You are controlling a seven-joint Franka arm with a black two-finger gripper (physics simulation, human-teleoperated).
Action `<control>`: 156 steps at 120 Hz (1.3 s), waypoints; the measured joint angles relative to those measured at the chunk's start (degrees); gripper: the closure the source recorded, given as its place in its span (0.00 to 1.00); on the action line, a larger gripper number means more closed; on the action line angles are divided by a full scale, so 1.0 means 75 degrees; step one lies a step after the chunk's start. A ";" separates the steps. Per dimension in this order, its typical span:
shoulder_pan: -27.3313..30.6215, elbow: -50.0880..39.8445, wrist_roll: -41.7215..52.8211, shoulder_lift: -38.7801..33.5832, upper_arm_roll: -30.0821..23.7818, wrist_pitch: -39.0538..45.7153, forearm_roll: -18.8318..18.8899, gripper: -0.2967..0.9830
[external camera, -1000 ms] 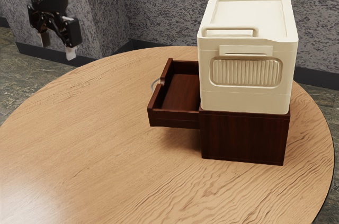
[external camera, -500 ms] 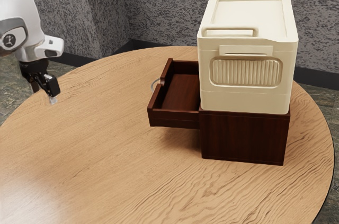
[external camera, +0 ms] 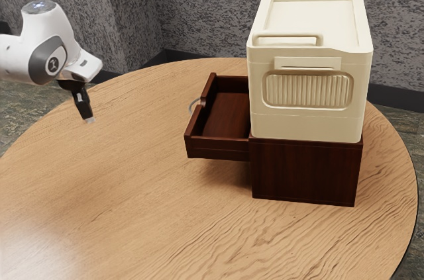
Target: Push the drawer handle with one arm to close the drawer
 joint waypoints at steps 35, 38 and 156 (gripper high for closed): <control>0.4485 0.1059 0.1896 0.1452 -0.4310 0.0237 -0.0271 0.25; 0.4418 0.1283 0.2031 0.1662 -0.4334 0.0251 -0.0284 0.25; 0.3525 0.4479 0.3793 0.3947 -0.5115 -0.1393 -0.2016 0.77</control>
